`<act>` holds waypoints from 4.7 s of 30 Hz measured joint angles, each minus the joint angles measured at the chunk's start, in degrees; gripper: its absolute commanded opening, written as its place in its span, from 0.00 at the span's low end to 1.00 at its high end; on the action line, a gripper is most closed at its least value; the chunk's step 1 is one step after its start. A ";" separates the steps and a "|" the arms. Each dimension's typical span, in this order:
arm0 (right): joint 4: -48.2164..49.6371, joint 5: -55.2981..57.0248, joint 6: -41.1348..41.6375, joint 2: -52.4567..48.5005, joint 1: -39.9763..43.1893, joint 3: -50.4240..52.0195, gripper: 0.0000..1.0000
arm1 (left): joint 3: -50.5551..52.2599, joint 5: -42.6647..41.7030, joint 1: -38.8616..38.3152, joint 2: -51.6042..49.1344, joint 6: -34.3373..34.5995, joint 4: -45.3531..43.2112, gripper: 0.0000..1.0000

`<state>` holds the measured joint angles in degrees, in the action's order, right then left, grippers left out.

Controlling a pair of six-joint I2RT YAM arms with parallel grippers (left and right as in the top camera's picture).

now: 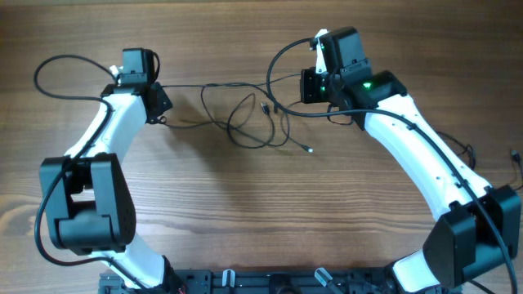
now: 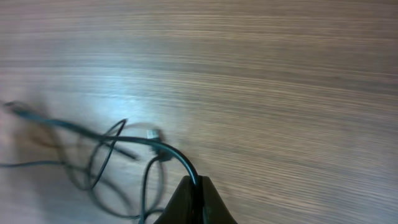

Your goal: Untangle cables

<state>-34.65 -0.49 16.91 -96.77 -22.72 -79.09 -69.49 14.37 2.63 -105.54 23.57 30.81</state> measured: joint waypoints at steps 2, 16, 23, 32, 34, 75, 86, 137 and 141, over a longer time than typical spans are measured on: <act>-0.26 1.95 0.02 -0.02 -0.02 0.00 0.04 | 0.00 0.35 0.50 0.00 1.01 0.13 0.06; -4.46 14.62 0.42 -0.04 -0.17 0.00 0.04 | 0.00 0.74 0.87 0.00 2.73 0.31 0.08; -6.54 26.34 0.35 -0.04 -0.17 -0.02 0.04 | 0.00 0.79 0.87 0.00 2.91 0.31 0.08; -6.36 26.01 -5.51 0.90 -0.15 -9.92 0.04 | 0.00 0.81 0.87 0.00 2.93 0.28 0.08; -6.05 21.44 -7.93 2.58 -0.15 -14.75 0.04 | 0.00 0.79 0.87 0.00 2.93 0.26 0.08; -23.23 -14.32 -10.49 -1.57 -0.07 -22.91 0.05 | 0.00 -4.00 1.31 0.00 3.58 -1.27 0.04; -20.06 -15.98 -8.81 -15.17 -0.04 -22.62 0.06 | 0.00 -5.70 1.31 0.00 3.72 -1.70 0.15; -12.02 -10.95 25.77 -33.66 -2.99 -22.62 0.27 | 0.00 -13.46 1.31 0.00 3.96 -3.21 0.43; -11.08 -10.78 27.04 -35.23 -2.99 -22.62 0.27 | 0.00 -13.90 1.31 0.00 3.96 -3.21 0.43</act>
<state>-45.74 -11.27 43.94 -132.00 -25.71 -101.71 -69.49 0.47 3.95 -105.54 27.53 27.59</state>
